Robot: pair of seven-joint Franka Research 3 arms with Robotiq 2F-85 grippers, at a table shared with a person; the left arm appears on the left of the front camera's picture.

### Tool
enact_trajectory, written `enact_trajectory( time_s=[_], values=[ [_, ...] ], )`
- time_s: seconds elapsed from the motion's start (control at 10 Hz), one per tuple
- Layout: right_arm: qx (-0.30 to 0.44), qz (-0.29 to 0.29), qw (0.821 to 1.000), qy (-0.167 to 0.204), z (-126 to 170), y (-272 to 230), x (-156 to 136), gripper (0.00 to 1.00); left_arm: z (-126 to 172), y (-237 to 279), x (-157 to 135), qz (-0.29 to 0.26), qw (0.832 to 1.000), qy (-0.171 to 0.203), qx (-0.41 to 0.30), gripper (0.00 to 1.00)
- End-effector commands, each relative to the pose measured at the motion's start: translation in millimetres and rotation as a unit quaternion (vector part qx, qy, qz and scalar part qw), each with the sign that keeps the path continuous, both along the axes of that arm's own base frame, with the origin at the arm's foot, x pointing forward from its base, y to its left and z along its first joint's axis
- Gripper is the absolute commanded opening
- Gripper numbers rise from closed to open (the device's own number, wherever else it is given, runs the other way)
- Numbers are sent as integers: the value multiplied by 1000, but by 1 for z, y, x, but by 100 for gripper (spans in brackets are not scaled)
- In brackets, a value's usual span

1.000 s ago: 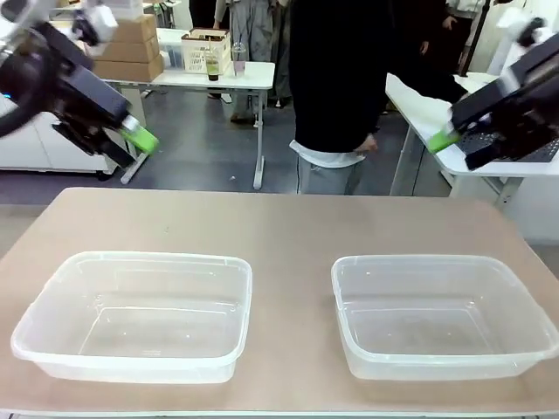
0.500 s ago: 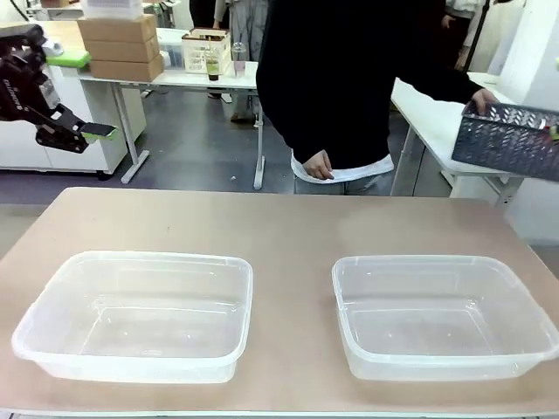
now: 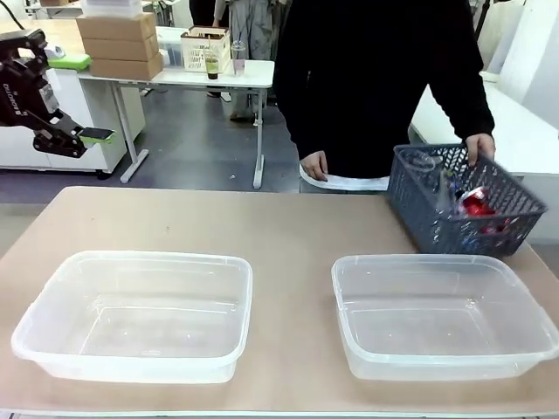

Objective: Sort the waste into each basket.
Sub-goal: Pick up the Organizing box on the left side of the table and lift it.

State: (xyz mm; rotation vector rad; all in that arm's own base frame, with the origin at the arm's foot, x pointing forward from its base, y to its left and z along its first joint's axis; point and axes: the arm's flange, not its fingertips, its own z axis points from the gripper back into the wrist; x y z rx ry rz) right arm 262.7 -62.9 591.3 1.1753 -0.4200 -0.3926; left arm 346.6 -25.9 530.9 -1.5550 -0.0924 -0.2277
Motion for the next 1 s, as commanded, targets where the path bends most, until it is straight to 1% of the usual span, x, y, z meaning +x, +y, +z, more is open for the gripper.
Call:
enact_trajectory(
  time_s=[0.0, 0.2, 0.3, 0.4, 0.5, 0.6, 0.7, 0.8, 0.9],
  values=[
    [6, 7, 1000, -15, 3, -4, 2, 100, 1, 2, 1, -4, 1000, -11, -14, 100],
    [6, 7, 1000, -15, 3, -4, 2, 100, 1, 2, 1, -4, 1000, -11, -14, 100],
    [1, 6, 1000, -2, 2, 0, -2, 100, 0, 1, -1, -3, 1000, -4, -1, 100],
    [-28, 31, 998, 36, 4, 29, 9, 100, 0, 4, -2, -14, 998, 2, 64, 100],
    [-51, 50, 996, 56, 8, 81, 25, 100, 3, 15, -3, -15, 991, 9, 130, 100],
    [-91, 71, 991, 65, 8, 138, 41, 100, 5, 32, -4, -21, 982, 11, 189, 100],
    [-123, 140, 980, 71, -1, 202, 51, 100, 0, 50, -9, -25, 953, 8, 301, 100],
    [-160, 195, 964, 84, -19, 269, 51, 100, -3, 64, -16, 7, 920, 19, 391, 100],
    [-197, 241, 946, 89, -41, 318, 43, 100, -5, 69, -24, 2, 895, 21, 446, 100]
  ],
)
